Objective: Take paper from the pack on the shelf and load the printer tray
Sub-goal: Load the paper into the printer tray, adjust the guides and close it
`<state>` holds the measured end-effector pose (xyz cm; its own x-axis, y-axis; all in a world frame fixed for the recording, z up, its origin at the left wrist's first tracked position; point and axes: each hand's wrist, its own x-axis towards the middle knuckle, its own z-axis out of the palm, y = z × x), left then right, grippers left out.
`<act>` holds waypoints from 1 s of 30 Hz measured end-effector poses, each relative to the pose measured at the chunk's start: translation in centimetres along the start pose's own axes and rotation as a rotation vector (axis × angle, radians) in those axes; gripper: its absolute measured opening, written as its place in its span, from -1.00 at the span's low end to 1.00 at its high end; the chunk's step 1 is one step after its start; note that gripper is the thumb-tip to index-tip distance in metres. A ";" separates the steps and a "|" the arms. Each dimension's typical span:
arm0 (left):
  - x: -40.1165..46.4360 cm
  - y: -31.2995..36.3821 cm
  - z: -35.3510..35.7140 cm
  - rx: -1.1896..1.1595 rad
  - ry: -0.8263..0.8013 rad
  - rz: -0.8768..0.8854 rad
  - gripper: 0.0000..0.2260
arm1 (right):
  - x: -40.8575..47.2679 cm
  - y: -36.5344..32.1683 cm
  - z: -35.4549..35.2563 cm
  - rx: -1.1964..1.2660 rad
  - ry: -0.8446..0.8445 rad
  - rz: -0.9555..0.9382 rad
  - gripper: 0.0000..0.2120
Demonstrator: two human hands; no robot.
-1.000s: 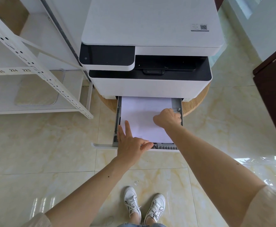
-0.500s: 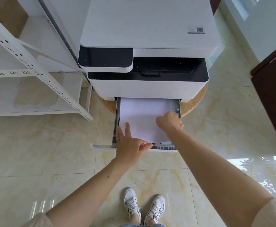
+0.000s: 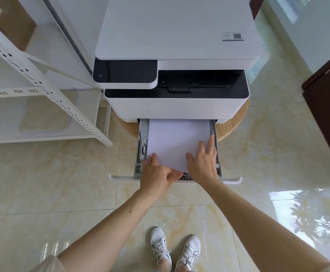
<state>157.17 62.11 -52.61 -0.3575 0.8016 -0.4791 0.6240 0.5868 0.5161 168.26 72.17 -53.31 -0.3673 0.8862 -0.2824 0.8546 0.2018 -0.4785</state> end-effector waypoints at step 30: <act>0.0 -0.6 0.0 -0.101 0.005 0.052 -0.72 | 3.9 1.0 -2.0 -0.055 0.125 0.107 -0.55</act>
<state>156.79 61.72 -52.89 -0.3302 0.8317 -0.4464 0.5684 0.5528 0.6094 168.37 76.62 -53.23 -0.2275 0.9481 -0.2221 0.9066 0.1230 -0.4037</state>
